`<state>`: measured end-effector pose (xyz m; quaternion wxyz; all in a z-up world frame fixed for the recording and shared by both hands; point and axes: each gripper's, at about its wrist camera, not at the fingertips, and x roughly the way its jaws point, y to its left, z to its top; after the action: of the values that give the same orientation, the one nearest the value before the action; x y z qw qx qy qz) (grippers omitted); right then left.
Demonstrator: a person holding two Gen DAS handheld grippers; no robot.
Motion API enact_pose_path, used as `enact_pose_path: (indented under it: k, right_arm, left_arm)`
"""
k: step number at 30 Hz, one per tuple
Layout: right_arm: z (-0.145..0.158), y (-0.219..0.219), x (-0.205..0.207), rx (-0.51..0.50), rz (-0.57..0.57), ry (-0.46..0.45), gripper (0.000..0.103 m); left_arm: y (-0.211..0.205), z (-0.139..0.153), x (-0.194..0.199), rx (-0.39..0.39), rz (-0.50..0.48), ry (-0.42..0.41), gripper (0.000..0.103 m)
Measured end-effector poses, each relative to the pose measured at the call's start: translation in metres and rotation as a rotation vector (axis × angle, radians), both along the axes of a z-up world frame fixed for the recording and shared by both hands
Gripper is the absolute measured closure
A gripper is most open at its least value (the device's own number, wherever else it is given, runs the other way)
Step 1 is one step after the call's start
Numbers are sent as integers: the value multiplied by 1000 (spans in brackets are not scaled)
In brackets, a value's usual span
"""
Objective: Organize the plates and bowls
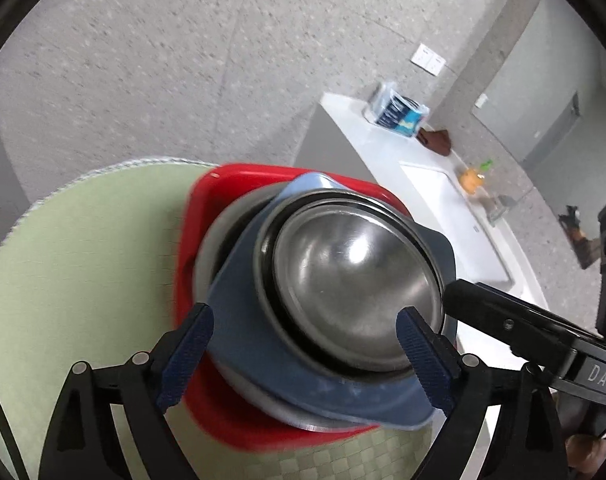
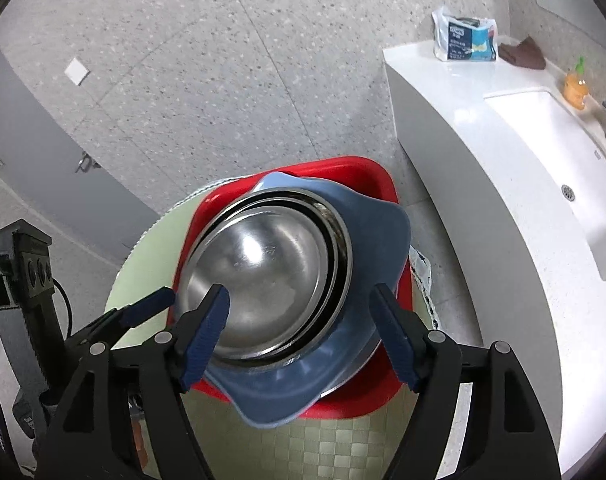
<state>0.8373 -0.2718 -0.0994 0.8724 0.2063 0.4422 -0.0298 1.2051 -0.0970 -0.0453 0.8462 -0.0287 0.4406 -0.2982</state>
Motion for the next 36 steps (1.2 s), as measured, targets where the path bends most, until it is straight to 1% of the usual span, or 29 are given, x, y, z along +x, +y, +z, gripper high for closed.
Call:
enact_pose_path:
  k: [2,6,9,14,18,21,24,27,30,32,34,36]
  right_arm:
    - [3,1,-9,-3,15,-19,27]
    - [12,4,-32,-14,56,-63,27]
    - [18,5,-49,-18,104,-87,26]
    - [25,7,-89,-43,209,-128,26]
    - [32,11,-137,-70,277,-178,20]
    - [38,14,-170,-69,306,-202,19]
    - [44,21,-204,-76,329,-234,16]
    - [50,29,-240,-83,354,-265,14]
    - [54,35,-277,-97,359,-293,11]
    - [58,36,-298,-100,356,-310,9]
    - [62,40,-326,-120,343,-330,8]
    - [65,46,-354,-137,334,-356,6]
  left_arm:
    - [6,6,-20,12,33,-34,9]
    - [16,19,-65,31,126,-105,7]
    - [23,24,-108,34,212,-146,4]
    - [27,27,-204,47,365,-205,2]
    - [23,31,-286,64,456,-256,1]
    - [14,35,-342,85,484,-277,1]
    - [19,43,-404,89,523,-313,1]
    - [22,46,-457,83,532,-331,1]
    - [31,47,-503,64,537,-354,1]
    - [36,45,-544,50,534,-375,1]
    - [42,43,-578,46,535,-393,1]
    - [52,40,-623,50,526,-418,1]
